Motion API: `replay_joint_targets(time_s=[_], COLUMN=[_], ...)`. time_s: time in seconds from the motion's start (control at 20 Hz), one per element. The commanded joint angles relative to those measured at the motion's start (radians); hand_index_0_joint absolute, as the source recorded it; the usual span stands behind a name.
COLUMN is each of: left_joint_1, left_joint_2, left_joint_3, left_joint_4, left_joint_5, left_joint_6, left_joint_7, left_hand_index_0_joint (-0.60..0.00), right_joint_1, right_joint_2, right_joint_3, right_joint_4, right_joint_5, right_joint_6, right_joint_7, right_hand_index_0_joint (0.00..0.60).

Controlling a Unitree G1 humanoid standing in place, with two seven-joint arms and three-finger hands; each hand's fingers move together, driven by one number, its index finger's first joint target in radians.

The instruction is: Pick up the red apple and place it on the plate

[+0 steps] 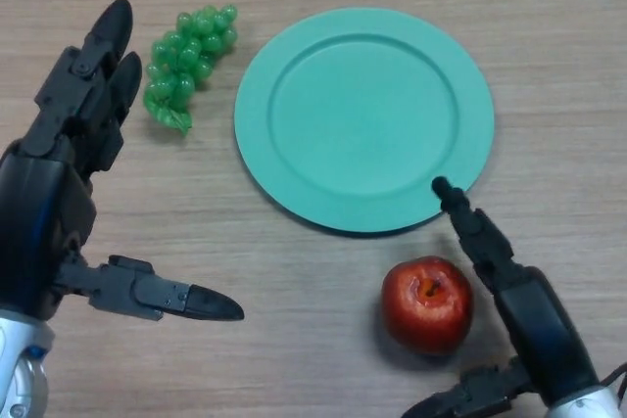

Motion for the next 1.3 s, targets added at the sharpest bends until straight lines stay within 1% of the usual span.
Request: replay_joint_targets(time_s=[0.05, 0.1, 0.15, 0.25, 0.35, 0.45, 0.55, 0.75, 0.9, 0.95, 1.0, 1.15, 1.3], left_joint_1=[-0.009, -0.007, -0.006, -0.010, -0.002, 0.002, 0.004, 0.000, -0.005, -0.005, -0.001, 0.004, 0.013], left_joint_2=[0.020, 0.019, 0.020, 0.025, 0.025, 0.025, 0.025, 0.025, 0.027, 0.027, 0.024, 0.019, 0.014], left_joint_3=[0.074, 0.084, 0.101, 0.128, 0.154, 0.174, 0.181, 0.180, 0.184, 0.183, 0.178, 0.176, 0.180], left_joint_4=[-0.040, -0.035, -0.024, -0.021, -0.027, -0.019, -0.032, -0.054, -0.076, -0.075, -0.079, -0.098, -0.108], left_joint_5=[-0.032, -0.040, -0.052, -0.067, -0.080, -0.087, -0.082, -0.087, -0.100, -0.101, -0.094, -0.096, -0.107], left_joint_6=[-0.140, -0.144, -0.151, -0.145, -0.148, -0.161, -0.154, -0.144, -0.118, -0.119, -0.121, -0.112, -0.106], left_joint_7=[0.002, 0.003, 0.006, 0.016, 0.007, 0.004, 0.004, 0.004, 0.000, -0.001, 0.001, 0.006, 0.006], left_hand_index_0_joint=[0.000, 0.000, 0.000, 0.000, 0.000, 0.000, 0.000, 0.000, 0.000, 0.000, 0.000, 0.000, 0.000], right_joint_1=[-0.014, -0.012, -0.005, 0.012, 0.014, -0.007, -0.047, -0.248, -0.413, -0.457, -0.513, -0.630, -0.750], right_joint_2=[-0.002, -0.002, -0.008, -0.015, -0.011, -0.013, -0.015, -0.002, 0.000, 0.000, 0.000, 0.001, 0.001], right_joint_3=[-0.020, -0.016, -0.012, -0.018, -0.017, -0.016, -0.033, -0.054, -0.061, -0.059, -0.058, -0.049, -0.035], right_joint_4=[-0.069, -0.099, -0.139, -0.176, -0.250, -0.344, -0.443, -0.494, -0.432, -0.398, -0.340, -0.161, 0.088], right_joint_5=[-0.001, 0.040, 0.081, 0.094, 0.113, 0.126, 0.150, 0.098, 0.090, 0.091, 0.098, 0.100, 0.116], right_joint_6=[-0.051, -0.005, 0.042, 0.062, 0.139, 0.232, 0.330, 0.501, 0.586, 0.595, 0.580, 0.491, 0.343], right_joint_7=[-0.062, -0.053, -0.019, 0.004, 0.006, 0.023, 0.071, 0.166, 0.204, 0.209, 0.198, 0.183, 0.107], right_hand_index_0_joint=[0.349, 0.500, 0.596, 0.600, 0.600, 0.600, 0.600, 0.600, 0.600, 0.600, 0.600, 0.600, 0.600])
